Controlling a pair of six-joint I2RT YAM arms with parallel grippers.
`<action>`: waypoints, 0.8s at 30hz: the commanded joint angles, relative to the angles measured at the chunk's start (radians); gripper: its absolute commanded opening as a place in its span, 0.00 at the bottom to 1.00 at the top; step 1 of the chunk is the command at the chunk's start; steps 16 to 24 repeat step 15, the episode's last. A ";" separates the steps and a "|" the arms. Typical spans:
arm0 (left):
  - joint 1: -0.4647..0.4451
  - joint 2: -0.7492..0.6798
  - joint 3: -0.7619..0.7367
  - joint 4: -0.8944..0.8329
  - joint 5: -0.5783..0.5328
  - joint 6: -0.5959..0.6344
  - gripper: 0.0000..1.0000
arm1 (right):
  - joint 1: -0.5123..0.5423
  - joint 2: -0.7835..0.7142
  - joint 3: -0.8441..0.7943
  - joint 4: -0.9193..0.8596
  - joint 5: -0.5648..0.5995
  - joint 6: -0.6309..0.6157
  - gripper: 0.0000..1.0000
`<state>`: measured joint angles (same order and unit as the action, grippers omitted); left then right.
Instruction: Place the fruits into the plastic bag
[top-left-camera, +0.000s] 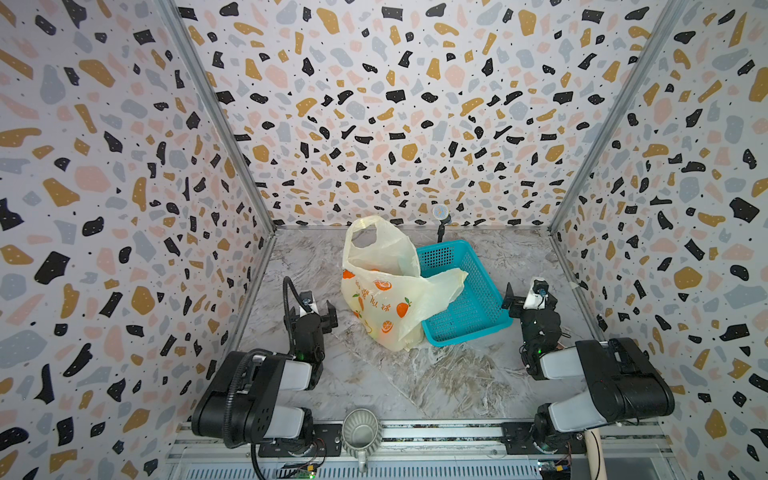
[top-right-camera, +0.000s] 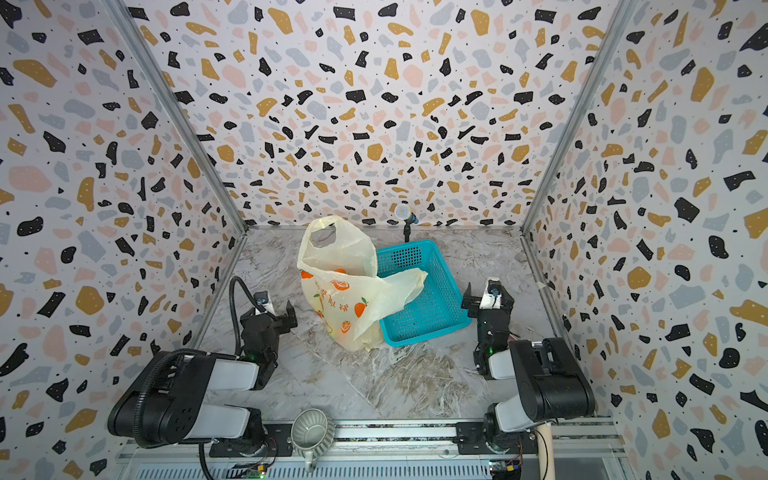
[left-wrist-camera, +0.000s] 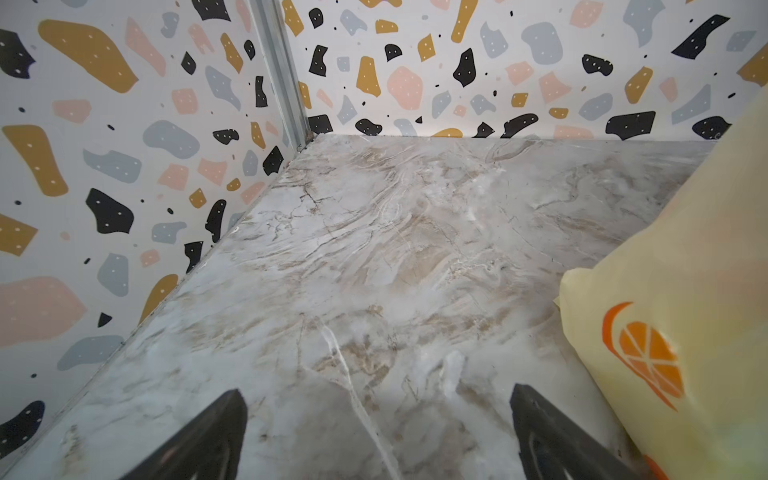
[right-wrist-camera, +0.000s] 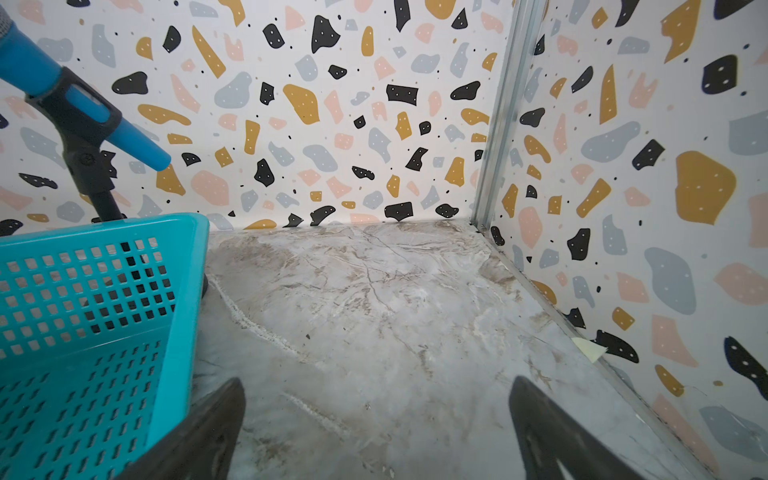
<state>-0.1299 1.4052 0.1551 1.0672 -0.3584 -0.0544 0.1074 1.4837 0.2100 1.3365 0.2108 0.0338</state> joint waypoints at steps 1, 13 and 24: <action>0.000 0.003 0.004 0.144 0.037 0.033 0.99 | 0.008 0.007 -0.021 -0.051 -0.014 -0.031 0.99; 0.000 -0.008 0.006 0.127 0.039 0.034 1.00 | -0.017 0.012 -0.006 -0.076 -0.061 -0.026 0.99; 0.000 -0.011 0.005 0.125 0.039 0.034 1.00 | -0.018 0.007 -0.016 -0.064 -0.064 -0.026 0.99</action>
